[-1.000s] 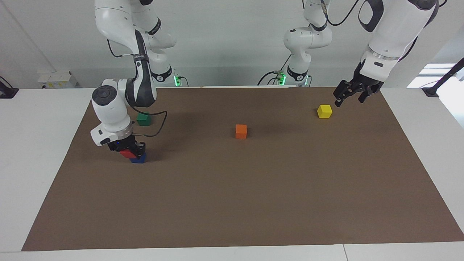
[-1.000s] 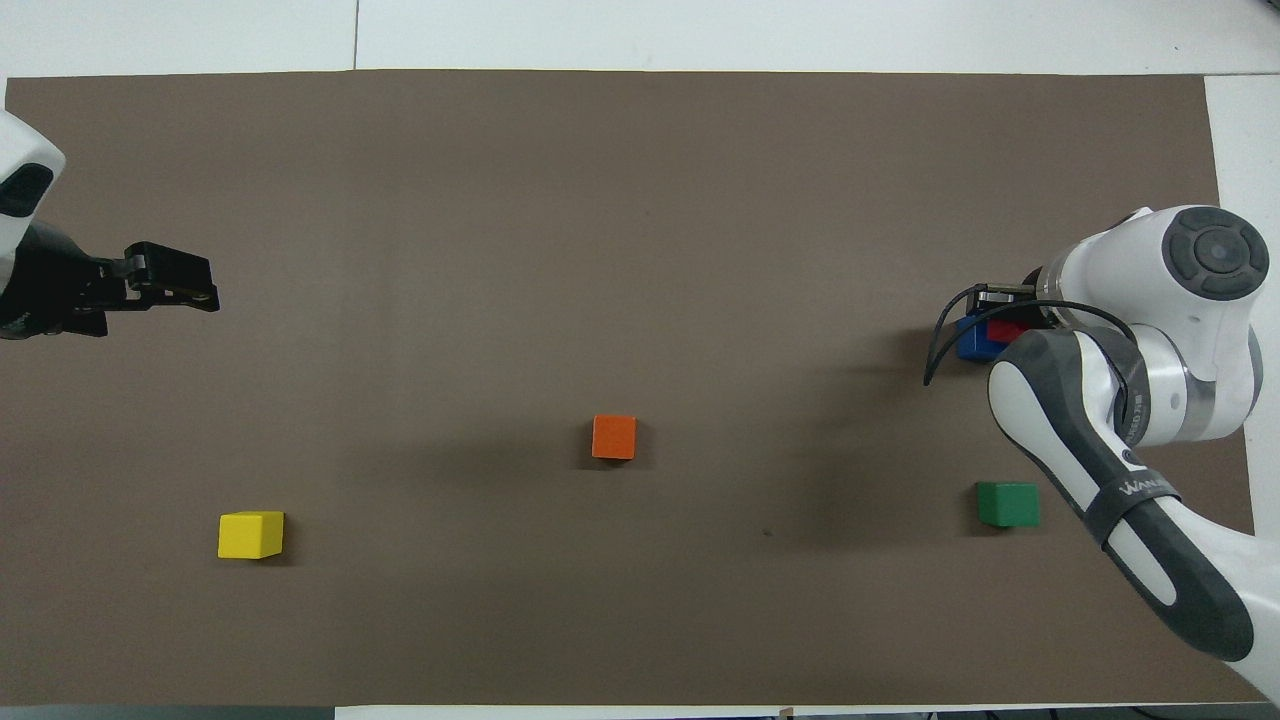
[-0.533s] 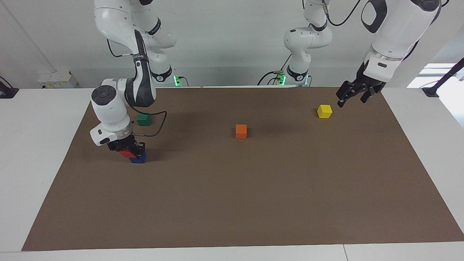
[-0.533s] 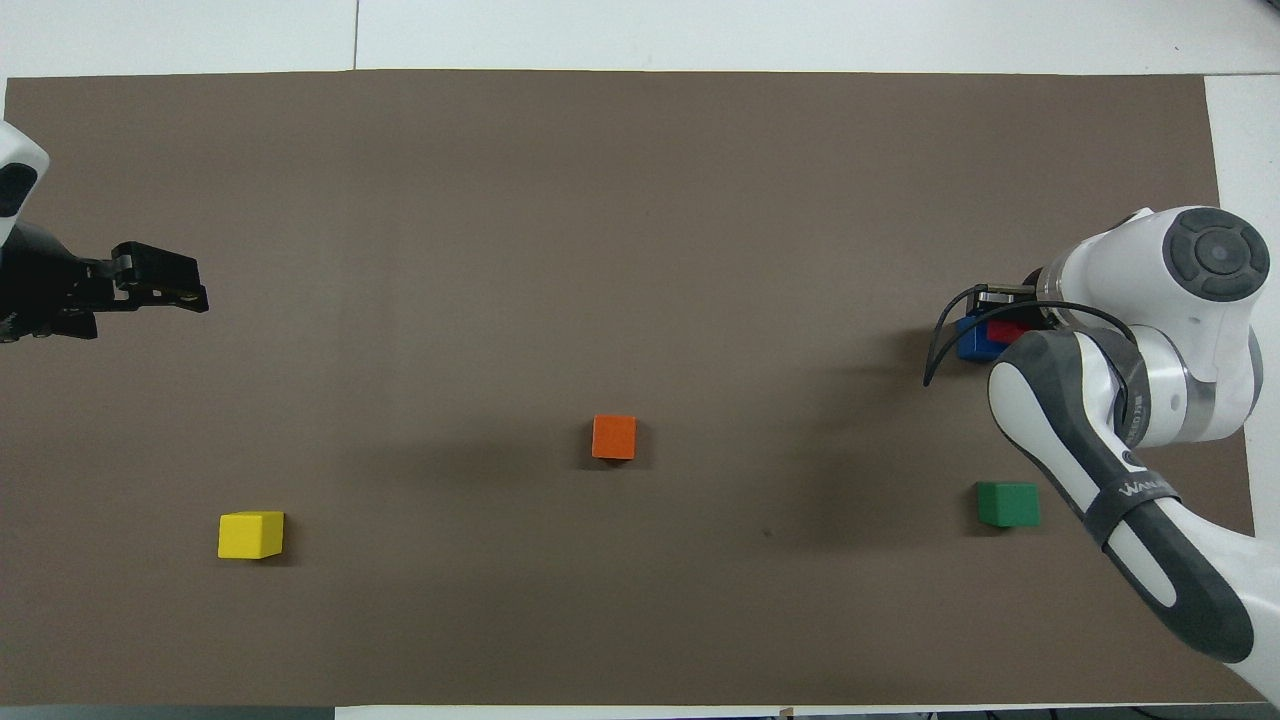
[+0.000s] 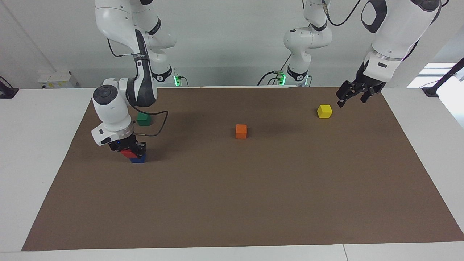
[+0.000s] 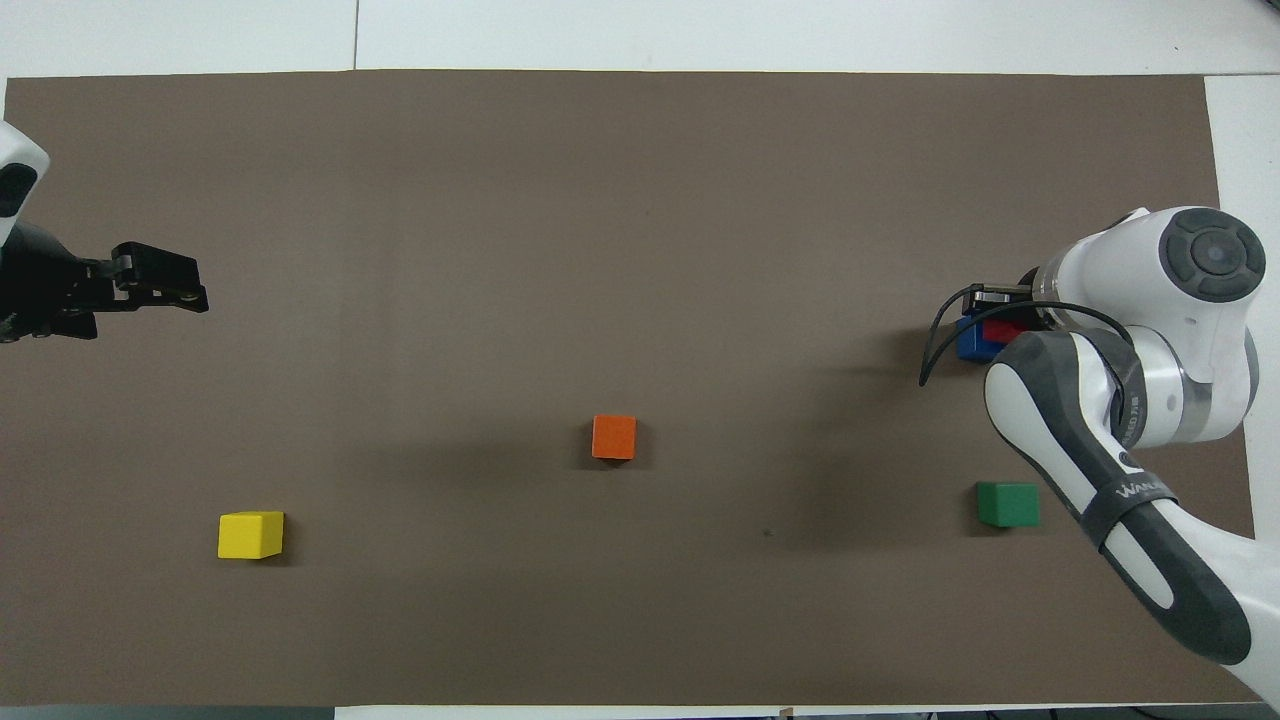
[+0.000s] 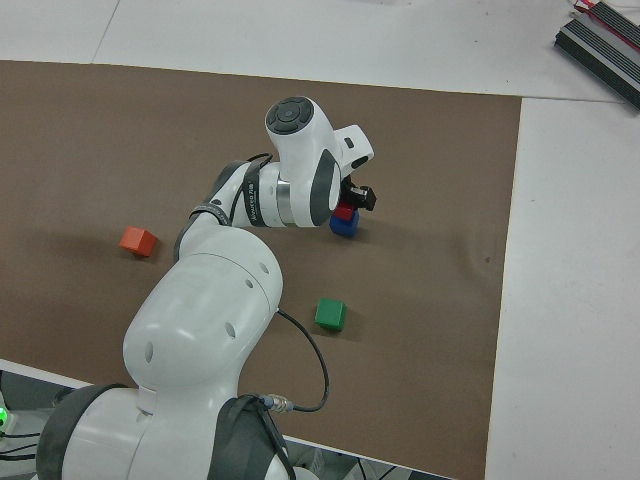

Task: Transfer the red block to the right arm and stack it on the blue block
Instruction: 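Hold the red block on the blue block and open the right gripper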

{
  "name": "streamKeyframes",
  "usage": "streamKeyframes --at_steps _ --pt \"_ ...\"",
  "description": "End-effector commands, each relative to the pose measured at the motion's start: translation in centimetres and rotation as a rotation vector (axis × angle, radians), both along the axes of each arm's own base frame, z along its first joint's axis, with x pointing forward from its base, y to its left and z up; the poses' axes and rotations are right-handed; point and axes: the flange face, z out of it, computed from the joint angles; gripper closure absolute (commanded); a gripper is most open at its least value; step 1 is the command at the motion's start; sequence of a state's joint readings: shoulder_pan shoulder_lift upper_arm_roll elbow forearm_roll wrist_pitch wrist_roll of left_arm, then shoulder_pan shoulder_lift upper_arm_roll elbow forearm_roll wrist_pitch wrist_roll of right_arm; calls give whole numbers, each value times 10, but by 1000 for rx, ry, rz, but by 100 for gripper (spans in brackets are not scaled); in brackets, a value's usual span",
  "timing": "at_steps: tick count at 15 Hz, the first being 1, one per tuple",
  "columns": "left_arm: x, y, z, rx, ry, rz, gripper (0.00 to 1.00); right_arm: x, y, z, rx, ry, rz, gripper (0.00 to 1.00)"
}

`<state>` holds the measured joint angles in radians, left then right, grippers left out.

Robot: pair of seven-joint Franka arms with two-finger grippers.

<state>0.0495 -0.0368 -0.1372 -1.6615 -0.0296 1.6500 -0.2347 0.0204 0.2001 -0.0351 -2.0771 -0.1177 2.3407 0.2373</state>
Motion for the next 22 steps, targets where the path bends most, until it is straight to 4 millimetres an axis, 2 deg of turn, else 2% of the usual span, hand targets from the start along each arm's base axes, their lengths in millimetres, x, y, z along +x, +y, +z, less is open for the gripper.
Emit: streamKeyframes --at_steps 1,9,22 --pt "-8 3 0 -5 6 5 0 -5 3 6 28 -26 -36 100" --pt "-8 3 0 -5 6 5 0 -1 4 4 38 -73 -29 100" --pt "-8 3 0 -5 6 5 0 -13 4 -7 38 -45 -24 100"
